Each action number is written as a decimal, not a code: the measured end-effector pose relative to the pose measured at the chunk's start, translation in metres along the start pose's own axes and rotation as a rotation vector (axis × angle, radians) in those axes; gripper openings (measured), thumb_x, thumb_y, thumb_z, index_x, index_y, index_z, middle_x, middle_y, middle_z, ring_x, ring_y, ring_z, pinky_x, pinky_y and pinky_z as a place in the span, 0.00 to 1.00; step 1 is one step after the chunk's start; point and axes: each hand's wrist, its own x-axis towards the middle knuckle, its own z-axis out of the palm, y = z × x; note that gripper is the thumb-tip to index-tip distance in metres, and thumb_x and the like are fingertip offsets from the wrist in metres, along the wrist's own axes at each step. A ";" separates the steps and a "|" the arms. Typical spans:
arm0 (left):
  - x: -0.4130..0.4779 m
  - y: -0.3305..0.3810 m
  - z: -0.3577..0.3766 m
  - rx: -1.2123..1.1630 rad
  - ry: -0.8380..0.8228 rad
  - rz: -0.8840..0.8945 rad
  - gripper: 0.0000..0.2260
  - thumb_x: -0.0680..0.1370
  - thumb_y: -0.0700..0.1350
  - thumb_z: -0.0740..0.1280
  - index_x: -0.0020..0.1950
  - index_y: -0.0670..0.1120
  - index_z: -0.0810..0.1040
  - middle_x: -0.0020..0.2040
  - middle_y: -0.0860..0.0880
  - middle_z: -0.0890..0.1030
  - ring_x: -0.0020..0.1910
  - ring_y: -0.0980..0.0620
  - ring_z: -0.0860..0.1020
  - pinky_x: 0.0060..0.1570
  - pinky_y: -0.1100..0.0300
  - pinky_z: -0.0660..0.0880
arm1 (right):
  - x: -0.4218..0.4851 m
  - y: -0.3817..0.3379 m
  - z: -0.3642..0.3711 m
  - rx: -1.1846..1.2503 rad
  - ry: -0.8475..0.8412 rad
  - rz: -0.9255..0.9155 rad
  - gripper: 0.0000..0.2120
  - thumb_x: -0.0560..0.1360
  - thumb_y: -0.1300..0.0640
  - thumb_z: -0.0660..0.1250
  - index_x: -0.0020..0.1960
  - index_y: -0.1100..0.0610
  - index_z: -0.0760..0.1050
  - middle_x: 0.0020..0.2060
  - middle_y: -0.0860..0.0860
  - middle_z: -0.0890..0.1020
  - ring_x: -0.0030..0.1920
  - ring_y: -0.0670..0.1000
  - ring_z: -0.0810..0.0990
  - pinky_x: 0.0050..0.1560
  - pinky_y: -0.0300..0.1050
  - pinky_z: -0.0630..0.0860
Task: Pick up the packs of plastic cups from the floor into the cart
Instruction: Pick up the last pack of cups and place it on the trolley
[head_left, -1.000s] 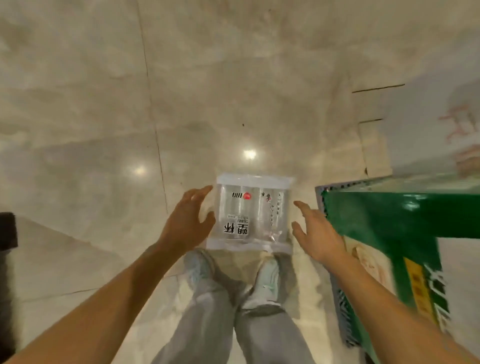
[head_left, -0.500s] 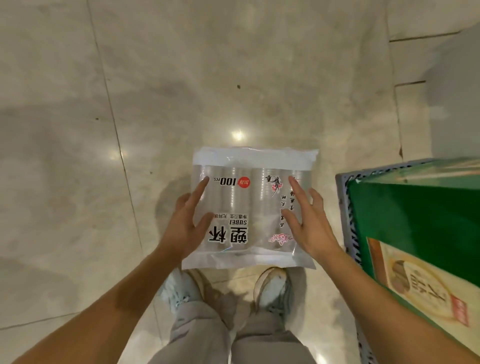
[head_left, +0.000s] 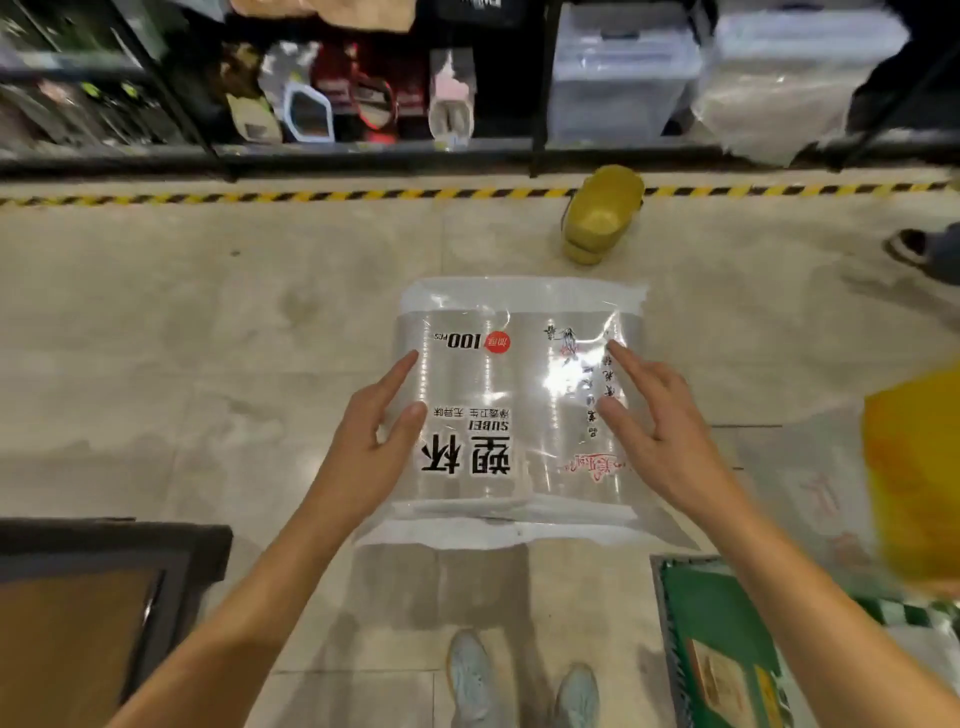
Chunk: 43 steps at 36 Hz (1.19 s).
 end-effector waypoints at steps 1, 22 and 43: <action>-0.009 0.029 -0.026 0.004 0.022 0.010 0.21 0.81 0.56 0.61 0.72 0.71 0.62 0.65 0.65 0.68 0.68 0.59 0.67 0.69 0.57 0.65 | -0.003 -0.034 -0.018 0.011 -0.003 -0.027 0.27 0.82 0.42 0.63 0.79 0.32 0.59 0.79 0.49 0.64 0.81 0.46 0.57 0.78 0.45 0.58; -0.255 0.225 -0.299 -0.104 0.853 -0.095 0.18 0.79 0.60 0.61 0.69 0.70 0.67 0.69 0.53 0.72 0.68 0.51 0.71 0.61 0.55 0.72 | -0.059 -0.459 -0.071 0.017 -0.439 -0.729 0.26 0.82 0.45 0.66 0.79 0.37 0.65 0.79 0.46 0.69 0.78 0.51 0.67 0.77 0.53 0.66; -0.664 0.199 -0.184 -0.164 1.778 -0.632 0.20 0.80 0.60 0.60 0.72 0.66 0.64 0.70 0.64 0.65 0.71 0.57 0.67 0.64 0.60 0.65 | -0.367 -0.563 0.159 -0.071 -1.419 -1.355 0.19 0.77 0.35 0.66 0.65 0.21 0.66 0.78 0.40 0.67 0.77 0.52 0.70 0.77 0.59 0.69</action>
